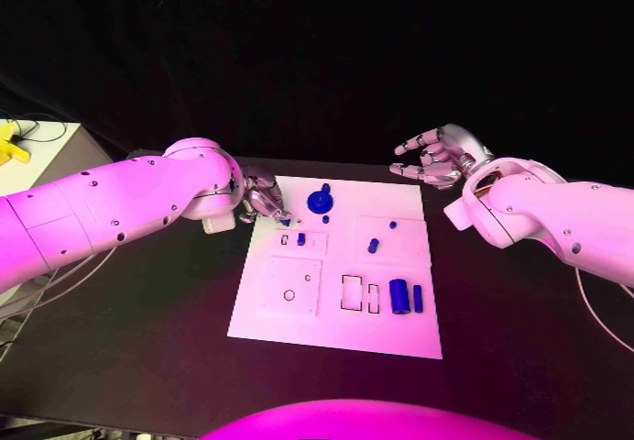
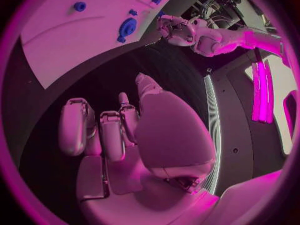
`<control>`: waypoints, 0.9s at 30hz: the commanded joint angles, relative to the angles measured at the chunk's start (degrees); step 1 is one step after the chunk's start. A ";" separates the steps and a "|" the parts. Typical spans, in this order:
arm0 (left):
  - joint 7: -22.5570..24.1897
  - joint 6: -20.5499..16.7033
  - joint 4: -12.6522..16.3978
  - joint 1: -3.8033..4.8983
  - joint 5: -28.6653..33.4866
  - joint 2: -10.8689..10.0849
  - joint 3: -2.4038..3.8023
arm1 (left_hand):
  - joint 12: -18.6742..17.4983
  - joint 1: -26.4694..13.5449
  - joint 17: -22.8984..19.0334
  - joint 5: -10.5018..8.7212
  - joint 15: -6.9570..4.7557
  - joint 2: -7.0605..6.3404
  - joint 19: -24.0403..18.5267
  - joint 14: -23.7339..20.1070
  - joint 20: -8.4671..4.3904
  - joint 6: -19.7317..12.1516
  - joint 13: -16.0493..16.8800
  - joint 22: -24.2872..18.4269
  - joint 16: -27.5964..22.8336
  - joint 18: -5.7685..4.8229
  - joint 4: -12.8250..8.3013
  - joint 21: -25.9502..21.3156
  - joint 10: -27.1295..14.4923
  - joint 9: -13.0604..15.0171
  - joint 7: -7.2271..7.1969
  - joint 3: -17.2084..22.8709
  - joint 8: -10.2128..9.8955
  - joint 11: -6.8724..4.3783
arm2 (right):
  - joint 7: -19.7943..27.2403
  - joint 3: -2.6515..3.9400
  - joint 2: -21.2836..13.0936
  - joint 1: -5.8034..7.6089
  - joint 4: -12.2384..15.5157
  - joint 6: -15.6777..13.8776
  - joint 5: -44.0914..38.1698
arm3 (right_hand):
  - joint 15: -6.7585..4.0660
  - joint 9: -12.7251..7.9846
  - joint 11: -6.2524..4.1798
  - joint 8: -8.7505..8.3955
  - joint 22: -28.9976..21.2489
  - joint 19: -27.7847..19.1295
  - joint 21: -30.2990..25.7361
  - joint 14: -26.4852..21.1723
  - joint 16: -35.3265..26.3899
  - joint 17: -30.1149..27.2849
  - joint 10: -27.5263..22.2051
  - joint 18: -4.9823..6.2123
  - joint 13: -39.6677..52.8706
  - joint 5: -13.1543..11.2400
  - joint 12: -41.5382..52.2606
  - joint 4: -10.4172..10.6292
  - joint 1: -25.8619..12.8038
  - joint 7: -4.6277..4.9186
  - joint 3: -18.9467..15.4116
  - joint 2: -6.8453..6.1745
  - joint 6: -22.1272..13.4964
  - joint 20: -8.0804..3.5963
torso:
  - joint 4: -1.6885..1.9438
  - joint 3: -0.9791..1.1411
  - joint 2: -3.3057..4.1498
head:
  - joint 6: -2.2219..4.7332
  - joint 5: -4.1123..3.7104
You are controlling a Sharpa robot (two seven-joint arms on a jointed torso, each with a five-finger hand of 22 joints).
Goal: Assemble the parts on the task board
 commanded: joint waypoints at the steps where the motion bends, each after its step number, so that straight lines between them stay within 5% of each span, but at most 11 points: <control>1: -0.15 -1.48 0.63 -0.15 -3.45 -0.04 -0.05 | 0.13 -0.35 8.08 0.16 -0.37 -0.19 0.57 3.70 0.01 0.57 -0.06 0.08 -0.68 -0.38 -11.03 0.27 0.56 -0.17 -0.10 11.57 0.17 -0.01 | 0.68 0.02 -0.03 -0.08 0.03 0.35 -0.07 | 0.00 -0.09 -0.08 0.28 1.54 -0.24 -0.24 3.48 -0.24 5.22 -0.31 0.34 1.27 0.16 -0.11 -0.02 -0.39 -0.03 0.39 -0.22 -0.28 -0.13 | 0.03 0.01 0.05 | -0.10 0.03; 27: -2.16 -0.29 3.41 -1.61 -7.72 -0.95 -0.68 | 0.52 -0.72 8.85 0.41 -0.54 -0.50 1.26 3.97 -0.13 1.07 0.65 1.09 -0.44 -0.55 -11.42 0.81 1.37 -0.23 -0.30 12.01 0.20 -0.21 | 0.67 0.02 -0.41 -0.12 0.31 0.50 -0.08 | -0.03 -0.09 -0.10 0.31 1.45 -0.23 -0.38 3.47 -0.33 5.11 -0.37 0.35 1.14 0.19 -0.21 0.00 -0.52 -0.05 0.50 -0.29 -0.29 -0.16 | 0.10 0.02 0.07 | -1.04 0.39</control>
